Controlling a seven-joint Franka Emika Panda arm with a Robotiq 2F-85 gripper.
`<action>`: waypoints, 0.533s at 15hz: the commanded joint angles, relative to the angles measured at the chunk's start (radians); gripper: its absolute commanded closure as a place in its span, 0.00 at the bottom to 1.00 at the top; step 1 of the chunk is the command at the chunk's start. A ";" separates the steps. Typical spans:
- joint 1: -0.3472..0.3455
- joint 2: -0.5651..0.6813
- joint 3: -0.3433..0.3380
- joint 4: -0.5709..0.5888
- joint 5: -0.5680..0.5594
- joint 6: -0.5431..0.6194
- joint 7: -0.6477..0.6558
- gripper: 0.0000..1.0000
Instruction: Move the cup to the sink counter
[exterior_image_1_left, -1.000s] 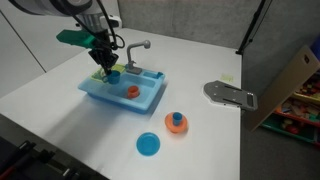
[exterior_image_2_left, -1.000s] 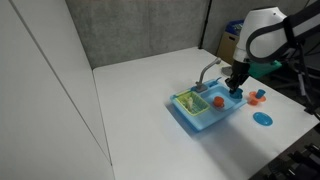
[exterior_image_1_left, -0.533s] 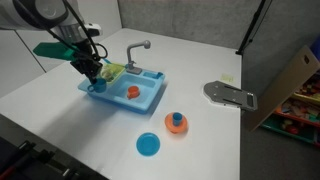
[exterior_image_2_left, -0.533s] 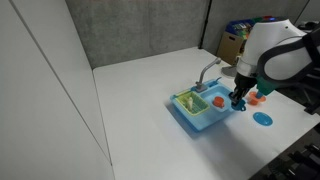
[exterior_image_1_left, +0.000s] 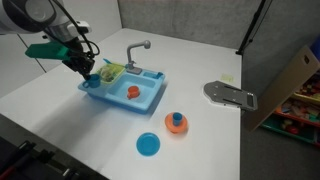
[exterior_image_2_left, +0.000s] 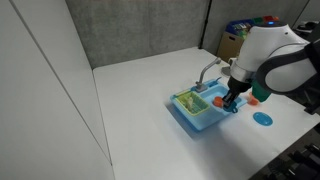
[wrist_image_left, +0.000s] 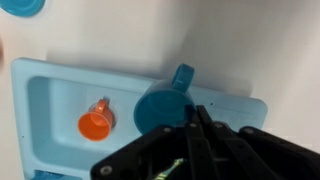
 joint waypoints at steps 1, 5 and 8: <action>0.016 0.035 -0.004 0.052 -0.037 -0.015 0.035 0.97; 0.027 0.080 -0.009 0.094 -0.042 -0.014 0.043 0.97; 0.014 0.070 0.002 0.072 -0.016 -0.003 0.009 0.95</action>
